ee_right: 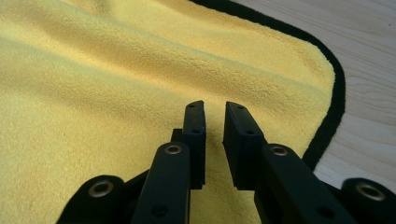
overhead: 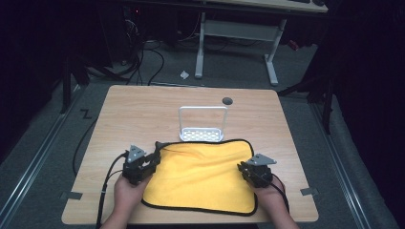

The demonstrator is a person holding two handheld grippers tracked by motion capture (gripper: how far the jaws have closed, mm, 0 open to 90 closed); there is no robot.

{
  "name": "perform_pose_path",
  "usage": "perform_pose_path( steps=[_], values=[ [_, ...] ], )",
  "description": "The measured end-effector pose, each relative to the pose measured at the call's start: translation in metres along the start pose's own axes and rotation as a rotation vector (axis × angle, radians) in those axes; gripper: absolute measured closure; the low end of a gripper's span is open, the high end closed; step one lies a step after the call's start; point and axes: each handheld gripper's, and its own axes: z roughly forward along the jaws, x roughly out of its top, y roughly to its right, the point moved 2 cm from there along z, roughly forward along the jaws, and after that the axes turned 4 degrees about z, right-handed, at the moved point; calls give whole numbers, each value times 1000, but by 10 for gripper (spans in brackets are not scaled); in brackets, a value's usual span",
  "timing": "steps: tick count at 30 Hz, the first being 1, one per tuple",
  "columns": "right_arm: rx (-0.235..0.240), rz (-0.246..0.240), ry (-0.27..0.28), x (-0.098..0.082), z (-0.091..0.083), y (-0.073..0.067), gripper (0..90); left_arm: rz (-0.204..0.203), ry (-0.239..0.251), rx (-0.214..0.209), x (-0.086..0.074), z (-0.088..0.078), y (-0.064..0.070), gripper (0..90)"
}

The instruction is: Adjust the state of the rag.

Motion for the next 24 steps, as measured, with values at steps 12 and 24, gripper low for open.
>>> perform_pose_path(
  steps=[12, 24],
  values=[
    [-1, 7, -25, -2, 5, 1, 794, -76, 151, -4, -7, -40, 1, 494],
    [4, 9, -35, -3, 6, 2, 791, 54, -79, -17, -24, -12, 31, 686]
  ],
)
